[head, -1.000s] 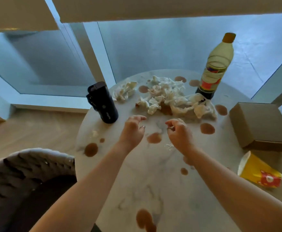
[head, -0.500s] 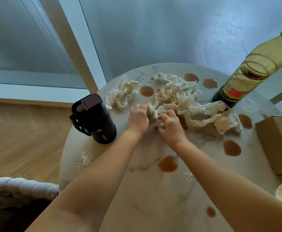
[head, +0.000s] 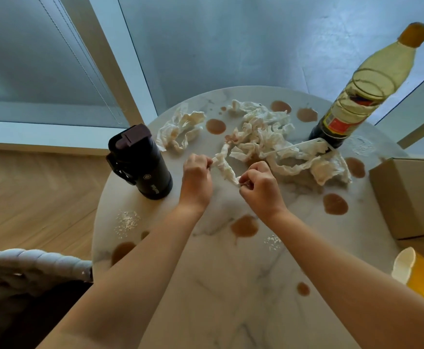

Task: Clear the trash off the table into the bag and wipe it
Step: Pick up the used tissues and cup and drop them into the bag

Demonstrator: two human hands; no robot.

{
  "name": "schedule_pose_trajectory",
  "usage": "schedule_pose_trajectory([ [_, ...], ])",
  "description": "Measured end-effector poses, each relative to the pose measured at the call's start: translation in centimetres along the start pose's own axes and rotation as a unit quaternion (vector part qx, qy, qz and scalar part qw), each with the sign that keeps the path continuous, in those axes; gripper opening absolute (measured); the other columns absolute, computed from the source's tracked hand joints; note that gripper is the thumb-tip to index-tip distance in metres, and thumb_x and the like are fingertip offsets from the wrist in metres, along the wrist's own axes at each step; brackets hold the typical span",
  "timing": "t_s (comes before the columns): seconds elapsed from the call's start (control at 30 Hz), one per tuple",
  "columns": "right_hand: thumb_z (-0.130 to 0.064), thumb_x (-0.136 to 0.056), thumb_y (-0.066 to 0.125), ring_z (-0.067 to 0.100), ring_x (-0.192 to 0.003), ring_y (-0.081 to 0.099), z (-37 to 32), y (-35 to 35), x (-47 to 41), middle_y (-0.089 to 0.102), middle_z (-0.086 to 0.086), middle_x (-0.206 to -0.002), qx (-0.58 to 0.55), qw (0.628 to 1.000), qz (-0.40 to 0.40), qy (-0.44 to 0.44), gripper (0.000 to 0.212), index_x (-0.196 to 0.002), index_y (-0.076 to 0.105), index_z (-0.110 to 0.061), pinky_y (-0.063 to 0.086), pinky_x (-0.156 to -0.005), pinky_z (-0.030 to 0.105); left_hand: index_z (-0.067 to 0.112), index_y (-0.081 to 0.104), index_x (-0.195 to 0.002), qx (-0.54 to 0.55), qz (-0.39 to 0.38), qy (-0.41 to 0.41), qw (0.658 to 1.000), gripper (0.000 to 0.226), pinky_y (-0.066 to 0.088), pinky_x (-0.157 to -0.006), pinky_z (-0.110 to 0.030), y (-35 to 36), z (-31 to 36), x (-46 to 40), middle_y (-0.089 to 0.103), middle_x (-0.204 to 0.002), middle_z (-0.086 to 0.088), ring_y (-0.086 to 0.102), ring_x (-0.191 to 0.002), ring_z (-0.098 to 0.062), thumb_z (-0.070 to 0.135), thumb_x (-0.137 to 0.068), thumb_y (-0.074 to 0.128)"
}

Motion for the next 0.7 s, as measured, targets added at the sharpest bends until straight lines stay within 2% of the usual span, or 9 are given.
schedule_pose_trajectory([
  [0.07, 0.007, -0.075, 0.063, 0.018, -0.077, 0.050, -0.4, -1.0, 1.5, 0.048, 0.008, -0.091, -0.005, 1.000, 0.006, -0.010, 0.004, -0.079, 0.065, 0.006, 0.037, -0.067, 0.002, -0.004, 0.062, -0.089, 0.009, 0.026, 0.004, 1.000, 0.013, 0.038, -0.081, -0.023, -1.4, 1.0, 1.5, 0.056, -0.089, -0.021, 0.054, -0.088, -0.032, -0.011, -0.083, 0.052],
  [0.2, 0.004, -0.076, 0.066, 0.016, -0.077, 0.052, -1.3, -3.8, 5.2, 0.051, 0.011, -0.094, -0.016, 0.999, 0.023, -0.034, 0.004, -0.080, 0.065, 0.005, 0.042, -0.068, 0.009, -0.003, 0.060, -0.092, 0.025, 0.086, 0.026, 0.996, 0.008, 0.035, -0.084, -0.013, -4.7, 3.7, 5.7, 0.055, -0.092, -0.018, 0.055, -0.089, -0.026, -0.005, -0.086, 0.055],
  [0.3, 0.003, -0.075, 0.068, 0.013, -0.074, 0.050, -1.8, -6.2, 8.2, 0.048, 0.005, -0.092, -0.043, 0.996, 0.049, -0.054, 0.003, -0.077, 0.065, 0.004, 0.041, -0.067, 0.001, -0.004, 0.058, -0.095, 0.027, 0.125, 0.025, 0.991, 0.010, 0.033, -0.086, -0.003, -6.9, 5.2, 9.6, 0.055, -0.096, -0.018, 0.054, -0.090, -0.022, -0.006, -0.086, 0.055],
  [0.4, 0.001, -0.075, 0.069, 0.012, -0.071, 0.050, -1.8, -8.8, 12.4, 0.051, 0.009, -0.092, -0.050, 0.994, 0.062, -0.072, 0.006, -0.076, 0.064, 0.004, 0.041, -0.069, 0.002, -0.005, 0.059, -0.096, 0.040, 0.158, 0.022, 0.986, 0.011, 0.031, -0.085, 0.003, -8.8, 7.8, 15.1, 0.054, -0.099, -0.017, 0.050, -0.091, -0.015, -0.007, -0.086, 0.055],
  [0.5, 0.003, -0.074, 0.068, 0.017, -0.072, 0.054, -0.7, -11.6, 17.5, 0.053, 0.010, -0.092, -0.063, 0.992, 0.080, -0.072, 0.004, -0.076, 0.066, 0.004, 0.044, -0.065, 0.008, -0.004, 0.059, -0.094, 0.049, 0.175, 0.042, 0.982, 0.009, 0.035, -0.082, 0.000, -9.4, 11.0, 21.3, 0.054, -0.096, -0.016, 0.048, -0.088, -0.008, -0.006, -0.085, 0.056],
  [0.57, 0.005, -0.071, 0.069, 0.016, -0.071, 0.054, 0.4, -13.7, 21.5, 0.052, 0.005, -0.089, -0.080, 0.989, 0.097, -0.072, 0.006, -0.075, 0.066, 0.002, 0.042, -0.063, 0.003, -0.001, 0.059, -0.094, 0.048, 0.175, 0.059, 0.982, 0.008, 0.039, -0.082, -0.004, -9.0, 13.2, 25.6, 0.055, -0.095, -0.013, 0.048, -0.087, -0.004, -0.002, -0.086, 0.058],
  [0.7, 0.003, -0.068, 0.070, 0.010, -0.072, 0.052, 4.4, -17.3, 30.1, 0.057, 0.012, -0.089, -0.087, 0.985, 0.142, -0.054, 0.007, -0.073, 0.068, -0.001, 0.040, -0.065, 0.003, 0.003, 0.060, -0.094, 0.079, 0.133, 0.079, 0.985, 0.008, 0.042, -0.077, -0.008, -6.6, 18.2, 33.9, 0.055, -0.095, -0.004, 0.052, -0.085, -0.004, 0.002, -0.087, 0.059],
])
Point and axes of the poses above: each hand's wrist, its own x-axis away from the middle knuckle, its own y-axis out of the palm, z = x × y, the point moved 9 cm from there along -x, towards the middle knuckle
